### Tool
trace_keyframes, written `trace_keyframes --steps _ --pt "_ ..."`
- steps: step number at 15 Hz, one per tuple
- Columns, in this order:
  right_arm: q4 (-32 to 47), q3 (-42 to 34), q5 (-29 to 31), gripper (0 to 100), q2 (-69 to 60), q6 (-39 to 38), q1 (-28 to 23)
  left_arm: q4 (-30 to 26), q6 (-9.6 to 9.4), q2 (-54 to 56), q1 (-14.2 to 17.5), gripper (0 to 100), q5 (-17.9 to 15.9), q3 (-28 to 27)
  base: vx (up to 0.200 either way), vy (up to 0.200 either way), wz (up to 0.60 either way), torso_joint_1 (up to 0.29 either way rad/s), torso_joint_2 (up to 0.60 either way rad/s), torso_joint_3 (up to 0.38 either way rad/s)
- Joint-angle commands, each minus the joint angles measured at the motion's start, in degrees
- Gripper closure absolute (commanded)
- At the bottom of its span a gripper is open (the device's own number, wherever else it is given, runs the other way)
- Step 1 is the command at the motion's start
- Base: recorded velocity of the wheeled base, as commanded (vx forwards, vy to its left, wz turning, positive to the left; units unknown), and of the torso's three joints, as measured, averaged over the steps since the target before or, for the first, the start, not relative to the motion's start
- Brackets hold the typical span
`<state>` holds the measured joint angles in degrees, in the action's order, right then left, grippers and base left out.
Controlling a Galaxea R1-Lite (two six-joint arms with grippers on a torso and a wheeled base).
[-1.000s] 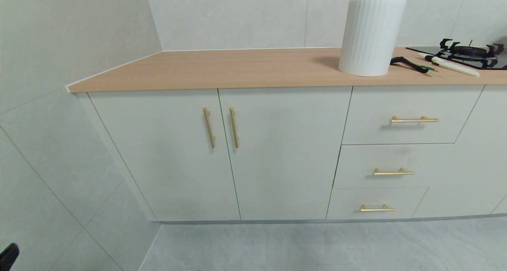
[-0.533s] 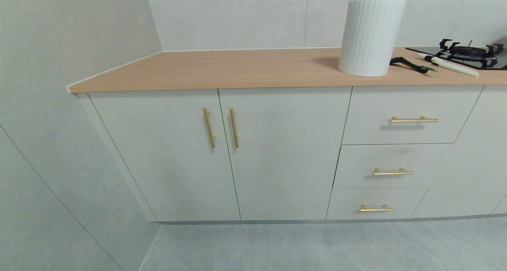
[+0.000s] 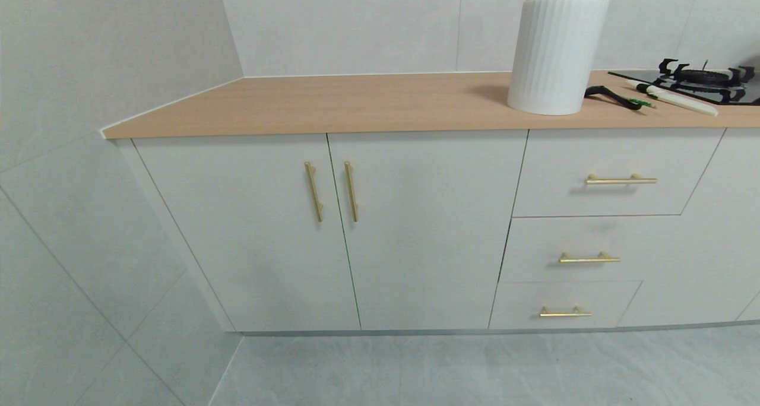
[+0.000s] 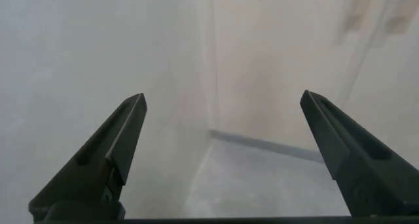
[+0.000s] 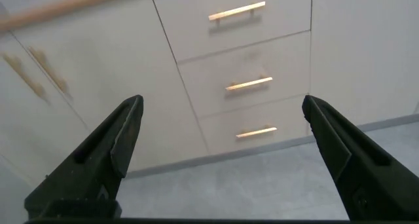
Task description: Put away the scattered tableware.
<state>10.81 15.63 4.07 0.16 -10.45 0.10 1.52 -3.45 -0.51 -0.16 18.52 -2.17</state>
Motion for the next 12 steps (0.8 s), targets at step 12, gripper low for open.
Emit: trace_keyframes --steps 12 --pt "-13.5 -15.5 -2.8 0 -0.2 16.0 0.0 -1.4 3.8 0.5 0.2 0 -17.1 2.1 0.0 0.0 0.0 0.0 0.0 0.0"
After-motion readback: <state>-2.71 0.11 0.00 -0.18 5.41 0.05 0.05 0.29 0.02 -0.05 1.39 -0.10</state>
